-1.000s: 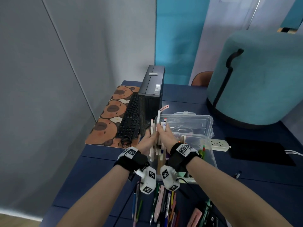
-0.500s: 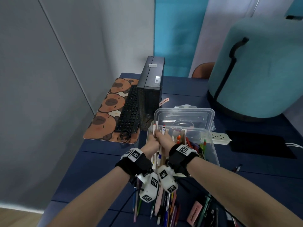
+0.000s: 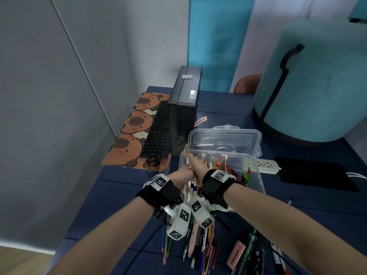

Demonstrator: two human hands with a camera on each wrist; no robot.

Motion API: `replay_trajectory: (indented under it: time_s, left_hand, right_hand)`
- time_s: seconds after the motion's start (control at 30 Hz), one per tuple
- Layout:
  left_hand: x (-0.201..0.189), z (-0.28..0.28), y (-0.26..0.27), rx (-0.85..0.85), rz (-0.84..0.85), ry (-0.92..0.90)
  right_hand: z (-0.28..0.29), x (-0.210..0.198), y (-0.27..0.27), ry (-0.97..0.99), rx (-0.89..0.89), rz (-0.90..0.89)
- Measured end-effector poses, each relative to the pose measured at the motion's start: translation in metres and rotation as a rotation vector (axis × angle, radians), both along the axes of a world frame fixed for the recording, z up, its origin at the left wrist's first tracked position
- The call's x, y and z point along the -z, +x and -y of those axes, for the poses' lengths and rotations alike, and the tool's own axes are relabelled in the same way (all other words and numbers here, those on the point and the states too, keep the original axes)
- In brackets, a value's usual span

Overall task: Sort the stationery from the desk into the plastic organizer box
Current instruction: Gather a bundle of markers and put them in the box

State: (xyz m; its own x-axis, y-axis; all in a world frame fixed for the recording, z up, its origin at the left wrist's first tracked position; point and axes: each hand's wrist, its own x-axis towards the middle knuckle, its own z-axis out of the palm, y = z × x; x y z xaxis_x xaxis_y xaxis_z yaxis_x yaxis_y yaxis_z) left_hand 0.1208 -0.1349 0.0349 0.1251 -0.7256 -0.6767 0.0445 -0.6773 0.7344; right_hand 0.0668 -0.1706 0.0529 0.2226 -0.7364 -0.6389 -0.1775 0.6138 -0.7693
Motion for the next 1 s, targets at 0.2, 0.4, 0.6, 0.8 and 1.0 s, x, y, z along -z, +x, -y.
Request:
replay_trajectory:
  time_s: [0.2,0.4,0.6,0.8,1.0]
  left_hand:
    - [-0.033,-0.012,0.01,0.046,-0.119,0.067]
    - [-0.028,-0.007,0.005,0.064,0.013,0.05]
    - [-0.023,-0.001,0.008,0.124,0.107,0.085]
    - [-0.021,-0.002,0.007,0.147,0.104,0.04]
    - [-0.033,-0.001,0.01,0.116,0.149,0.005]
  right_hand:
    - [0.013,-0.004,-0.008,0.167,0.085,0.03]
    - [0.008,-0.007,-0.005,0.167,0.114,-0.001]
    - [0.001,-0.019,-0.016,0.18,0.029,0.136]
    - [-0.012,-0.035,-0.022,0.12,0.016,0.16]
    - [-0.006,-0.027,-0.027,0.219,0.04,0.074]
